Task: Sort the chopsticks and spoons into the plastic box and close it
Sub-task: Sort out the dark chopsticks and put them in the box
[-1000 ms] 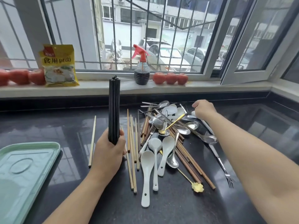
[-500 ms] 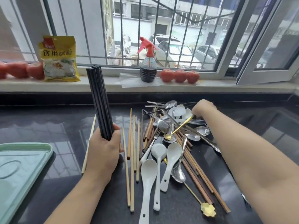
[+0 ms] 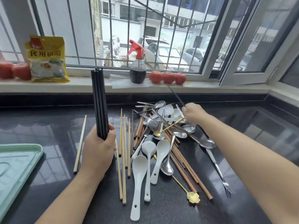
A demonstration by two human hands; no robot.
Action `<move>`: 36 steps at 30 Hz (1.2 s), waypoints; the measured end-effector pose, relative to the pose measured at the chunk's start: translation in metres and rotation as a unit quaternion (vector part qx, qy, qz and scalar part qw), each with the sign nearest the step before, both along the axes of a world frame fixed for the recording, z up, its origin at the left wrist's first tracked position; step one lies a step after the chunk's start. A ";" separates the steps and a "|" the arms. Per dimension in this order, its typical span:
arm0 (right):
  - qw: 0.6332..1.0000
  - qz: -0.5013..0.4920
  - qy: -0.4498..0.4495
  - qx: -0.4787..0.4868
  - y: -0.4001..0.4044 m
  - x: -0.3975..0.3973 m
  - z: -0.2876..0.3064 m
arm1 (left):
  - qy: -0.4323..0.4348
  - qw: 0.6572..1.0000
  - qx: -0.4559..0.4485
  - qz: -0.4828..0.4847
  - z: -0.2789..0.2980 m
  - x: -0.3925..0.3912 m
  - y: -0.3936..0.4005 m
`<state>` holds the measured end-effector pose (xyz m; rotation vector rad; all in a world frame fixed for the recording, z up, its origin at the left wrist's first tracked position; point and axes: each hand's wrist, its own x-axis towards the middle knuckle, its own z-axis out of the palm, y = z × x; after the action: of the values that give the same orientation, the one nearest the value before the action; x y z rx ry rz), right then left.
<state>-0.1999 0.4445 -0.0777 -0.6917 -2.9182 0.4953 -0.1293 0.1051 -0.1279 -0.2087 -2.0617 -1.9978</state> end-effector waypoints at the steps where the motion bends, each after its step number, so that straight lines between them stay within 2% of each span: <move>1: 1.000 0.020 -0.013 0.017 -0.009 0.004 -0.005 | 0.001 1.000 0.001 -0.004 0.000 0.000 0.000; 6: 0.995 0.086 -0.025 0.051 -0.046 0.029 -0.009 | -0.006 1.000 0.015 -0.010 0.001 -0.001 -0.001; 9: 0.995 0.074 0.001 -0.060 -0.040 0.035 0.006 | -0.003 1.000 0.021 -0.008 0.001 -0.001 0.000; 11: 0.977 -0.005 0.080 -0.196 -0.019 0.029 0.025 | 0.000 1.000 0.016 -0.008 0.001 -0.001 0.000; 12: 0.967 -0.043 0.101 -0.231 -0.010 0.029 0.036 | 0.002 1.000 0.012 -0.007 0.001 -0.002 -0.001; 13: 0.967 -0.068 0.101 -0.225 -0.001 0.028 0.044 | 0.003 1.000 0.008 -0.007 0.000 -0.002 -0.001; 16: 0.989 -0.120 0.008 -0.082 0.010 0.026 0.055 | -0.001 1.000 0.006 -0.006 -0.002 -0.004 -0.001; 19: 0.993 -0.096 -0.067 0.031 -0.001 0.016 0.034 | -0.005 1.000 0.005 -0.008 -0.004 -0.006 -0.002; 23: 0.984 -0.092 -0.131 0.079 -0.015 0.006 0.006 | -0.011 1.000 0.021 -0.011 -0.005 -0.007 -0.003; 27: 0.982 -0.093 -0.147 0.079 -0.017 0.001 0.002 | -0.022 0.999 0.027 -0.010 -0.006 -0.009 -0.003; 33: 0.982 -0.171 -0.009 -0.077 0.005 0.002 0.014 | -0.024 0.999 0.026 -0.019 -0.004 -0.007 -0.002; 36: 0.968 -0.185 0.135 -0.103 0.005 0.008 0.030 | -0.026 0.999 0.025 -0.032 -0.003 -0.005 -0.002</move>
<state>-0.1914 0.4499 -0.0474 -1.0721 -2.4293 0.7830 -0.1344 0.1035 -0.1309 -0.2194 -2.0579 -2.1112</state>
